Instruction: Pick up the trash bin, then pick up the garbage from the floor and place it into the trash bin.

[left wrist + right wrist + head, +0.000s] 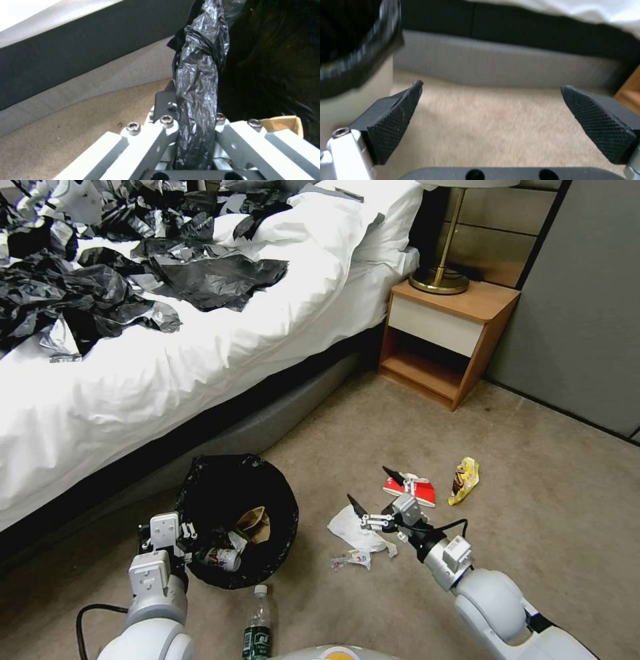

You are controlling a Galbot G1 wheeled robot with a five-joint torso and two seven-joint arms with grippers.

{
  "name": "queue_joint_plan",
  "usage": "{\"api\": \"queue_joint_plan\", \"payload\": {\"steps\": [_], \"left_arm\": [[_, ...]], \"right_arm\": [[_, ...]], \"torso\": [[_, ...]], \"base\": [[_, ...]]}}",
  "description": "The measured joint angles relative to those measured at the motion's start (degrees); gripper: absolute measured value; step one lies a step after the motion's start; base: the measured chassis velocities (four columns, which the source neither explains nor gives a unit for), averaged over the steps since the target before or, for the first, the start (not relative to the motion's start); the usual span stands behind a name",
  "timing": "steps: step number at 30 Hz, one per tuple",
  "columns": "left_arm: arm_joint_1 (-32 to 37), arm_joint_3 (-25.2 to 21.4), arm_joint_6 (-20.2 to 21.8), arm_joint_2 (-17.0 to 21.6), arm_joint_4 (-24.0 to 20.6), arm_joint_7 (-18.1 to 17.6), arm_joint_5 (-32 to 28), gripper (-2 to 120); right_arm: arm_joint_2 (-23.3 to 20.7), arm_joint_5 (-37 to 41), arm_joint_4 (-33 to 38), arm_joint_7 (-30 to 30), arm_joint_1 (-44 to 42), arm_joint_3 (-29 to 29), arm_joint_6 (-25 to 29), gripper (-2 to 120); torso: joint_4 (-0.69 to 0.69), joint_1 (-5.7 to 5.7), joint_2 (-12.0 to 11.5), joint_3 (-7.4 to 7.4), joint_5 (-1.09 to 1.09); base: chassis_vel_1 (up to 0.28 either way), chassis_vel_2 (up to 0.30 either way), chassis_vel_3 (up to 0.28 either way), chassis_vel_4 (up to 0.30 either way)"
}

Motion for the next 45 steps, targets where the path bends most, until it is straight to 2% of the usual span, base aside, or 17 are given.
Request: {"api": "queue_joint_plan", "payload": {"steps": [7,14,24,45], "left_arm": [[-0.12,-0.07,-0.08,-0.26,0.00,0.00,0.14,2],[-0.27,0.00,-0.10,-0.35,0.19,0.00,0.27,2],[0.08,0.13,-0.45,-0.52,0.32,0.03,0.62,2],[0.34,0.55,-0.67,-0.78,0.59,0.07,1.22,2]], "right_arm": [[-0.83,-1.24,-8.13,-6.93,4.93,-1.26,-0.93,100],[-1.11,-2.19,-11.07,-10.68,7.01,-1.99,-1.56,100],[0.50,-8.99,-20.21,-17.70,11.79,-6.62,-0.08,100],[5.49,-15.95,-28.83,-19.38,13.02,-8.07,3.86,100]], "torso": [[0.00,0.00,0.00,0.00,0.00],[-0.01,0.00,0.00,0.00,-0.01],[0.00,0.00,0.00,0.00,0.00],[-0.01,-0.01,0.00,0.00,-0.01]], "base": [[0.000,0.000,0.000,0.000],[0.000,0.000,0.000,0.000],[0.000,0.000,0.000,0.000],[0.000,0.000,0.000,0.000]]}}
